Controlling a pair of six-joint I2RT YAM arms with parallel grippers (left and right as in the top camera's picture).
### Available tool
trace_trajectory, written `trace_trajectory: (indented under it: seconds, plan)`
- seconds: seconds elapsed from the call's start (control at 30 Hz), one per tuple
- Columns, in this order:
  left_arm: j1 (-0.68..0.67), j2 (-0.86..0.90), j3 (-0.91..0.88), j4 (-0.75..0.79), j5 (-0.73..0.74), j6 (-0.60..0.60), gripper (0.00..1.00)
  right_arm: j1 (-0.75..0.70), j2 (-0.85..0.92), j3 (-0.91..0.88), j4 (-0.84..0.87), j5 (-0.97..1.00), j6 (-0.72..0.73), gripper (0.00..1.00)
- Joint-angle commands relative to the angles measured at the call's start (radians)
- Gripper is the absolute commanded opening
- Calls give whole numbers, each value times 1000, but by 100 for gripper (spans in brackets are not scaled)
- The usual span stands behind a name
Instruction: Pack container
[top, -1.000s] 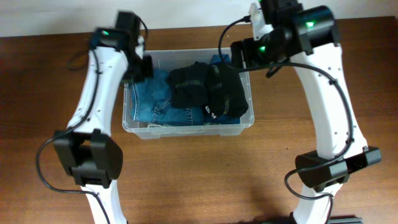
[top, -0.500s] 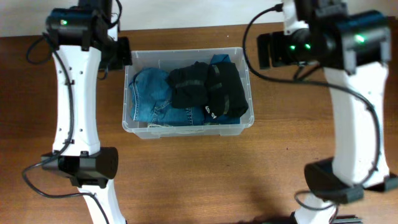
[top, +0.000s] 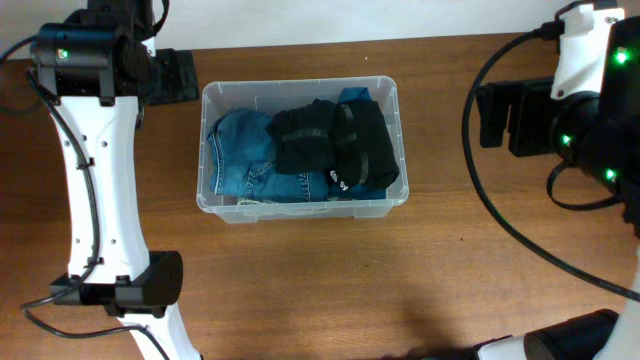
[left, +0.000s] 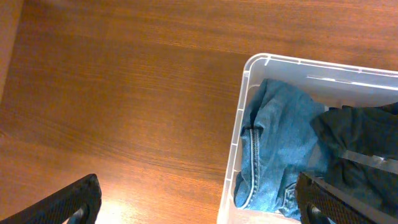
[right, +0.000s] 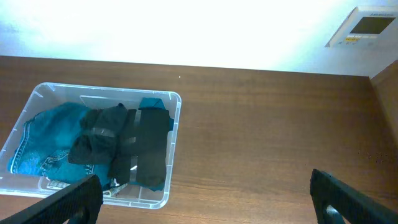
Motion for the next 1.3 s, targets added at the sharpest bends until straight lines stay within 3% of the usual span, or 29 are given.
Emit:
trace_trajectory:
  seconds: [0.0,0.47,0.63,0.73,0.83,0.97,1.03,1.13,1.27]
  plan:
    - [7,-9,9,4,-31,6,100,-5,25,1,-6,16,-1,98]
    - [7,-9,9,4,-32,6,100,-6,35,1,-6,24,-4,99]
    - [7,-9,9,4,-31,6,100,-6,-62,-67,87,72,-8,98]
    - [7,-9,9,4,-32,6,100,-45,-234,-320,338,26,-8,98]
    - [7,-9,9,4,-32,6,100,-153,-391,-618,618,-141,-12,98]
    - [7,-9,9,4,-31,6,100,-264,-632,-1118,1052,-406,-197,98]
    - [7,-9,9,4,-31,6,100,-271,-702,-1270,1167,-416,-232,98]
    - [7,-9,9,4,-31,6,100,-271,-923,-1719,1465,-416,-262,98]
    - [7,-9,9,4,-31,6,100,-271,-1072,-1988,1648,-416,-262,98]
